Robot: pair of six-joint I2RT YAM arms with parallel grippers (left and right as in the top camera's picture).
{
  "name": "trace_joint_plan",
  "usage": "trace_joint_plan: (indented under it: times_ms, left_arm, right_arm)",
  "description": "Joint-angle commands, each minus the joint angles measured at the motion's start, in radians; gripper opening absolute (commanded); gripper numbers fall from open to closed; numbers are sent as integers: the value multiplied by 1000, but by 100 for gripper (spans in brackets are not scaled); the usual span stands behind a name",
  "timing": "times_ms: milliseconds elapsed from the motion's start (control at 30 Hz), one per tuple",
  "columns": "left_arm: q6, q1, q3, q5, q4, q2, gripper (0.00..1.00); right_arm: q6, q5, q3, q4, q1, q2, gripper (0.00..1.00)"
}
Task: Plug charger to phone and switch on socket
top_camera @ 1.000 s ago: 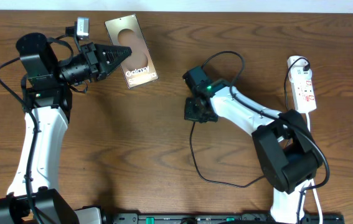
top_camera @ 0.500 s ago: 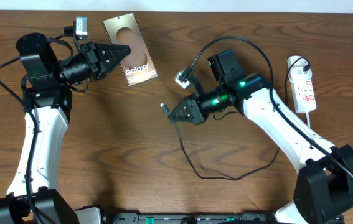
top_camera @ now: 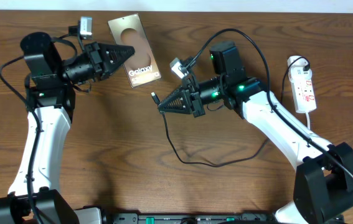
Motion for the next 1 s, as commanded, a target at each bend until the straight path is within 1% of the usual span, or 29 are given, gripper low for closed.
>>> trace_joint_plan:
  times_ms: [0,167,633,867,967]
  left_arm:
    - [-5,-12,26,29,12,-17,7]
    - [-5,-13,26,40,12,-17,7]
    - [15,-13,26,39,13,-17,7]
    - [14,-13,26,43,55,-17,7]
    - [15,-13,26,43,58,-17,7]
  right_arm:
    - [151,44,3,35,19,5,1]
    - [193,69,3,71,20,5,1]
    - [196,63,3,99,19,5,1]
    - [196,61,3,100,17,5,1]
    - [196,28,3,113,10,5,1]
